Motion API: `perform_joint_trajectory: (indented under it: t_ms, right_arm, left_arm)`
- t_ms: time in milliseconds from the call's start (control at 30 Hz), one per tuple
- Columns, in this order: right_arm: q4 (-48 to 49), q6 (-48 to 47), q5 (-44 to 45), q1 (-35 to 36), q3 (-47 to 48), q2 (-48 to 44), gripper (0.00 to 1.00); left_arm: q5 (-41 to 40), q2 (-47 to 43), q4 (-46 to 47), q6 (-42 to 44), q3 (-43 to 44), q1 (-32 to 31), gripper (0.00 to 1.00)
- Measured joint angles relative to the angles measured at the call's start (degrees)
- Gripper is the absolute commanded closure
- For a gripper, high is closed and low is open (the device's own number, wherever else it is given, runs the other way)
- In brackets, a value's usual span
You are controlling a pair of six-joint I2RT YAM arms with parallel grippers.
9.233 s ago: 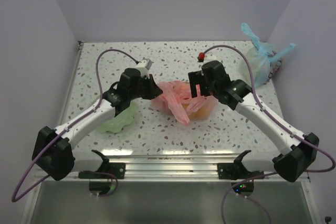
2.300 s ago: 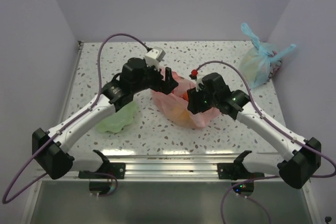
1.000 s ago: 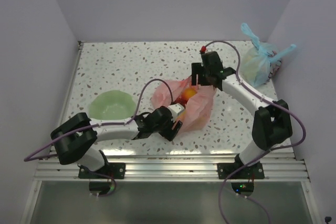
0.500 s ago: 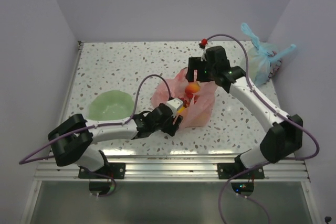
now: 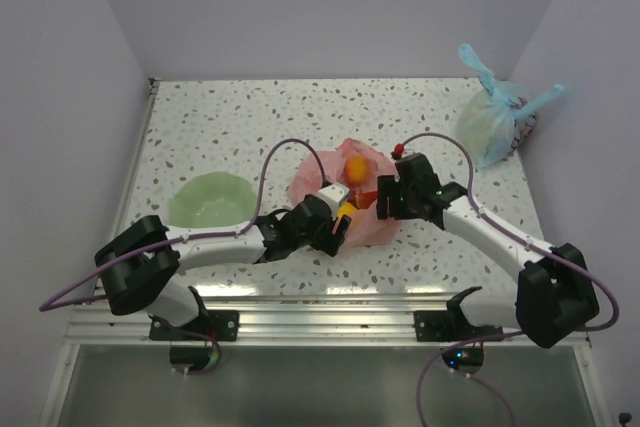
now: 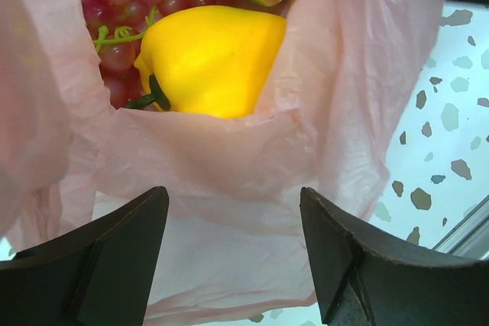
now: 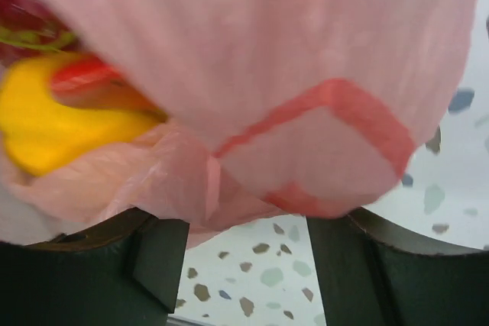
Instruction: Untie the knot of the plastic bag and take out the fruit
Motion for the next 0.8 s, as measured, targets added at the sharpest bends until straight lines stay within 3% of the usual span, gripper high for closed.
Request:
perform_joint_trajectory:
  t_ms: [333,467,633,767,800]
  right_arm:
    - [3.72,10.01,5.6,-0.81,-14.36,-6.49,0.74]
    - [5.27,12.26,5.49,-0.85,-16.96,-5.05,0.82]
    - [7.26,13.44,5.05,-0.85,-17.84,-4.46,0.8]
    - [4.68,12.9,5.14,-0.85,-16.83,-8.09,0.63]
    - [3.54,12.72,5.14,-0.85,-15.87,-9.49,0.54]
  left_arm:
    - [0.87,-0.81,1.33,-4.37,-3.23,4.59,0.25]
    - [4.13,-1.09,3.48,-6.38,-5.7,9.81,0.23]
    - [7.32,-1.88,3.87,-7.5,-6.23,13.05,0.11]
    - [11.26,-5.6,3.61,-7.82,-6.19,12.92,0.05]
    - [11.96,-7.1,3.37,-8.0,-6.12,12.9,0.05]
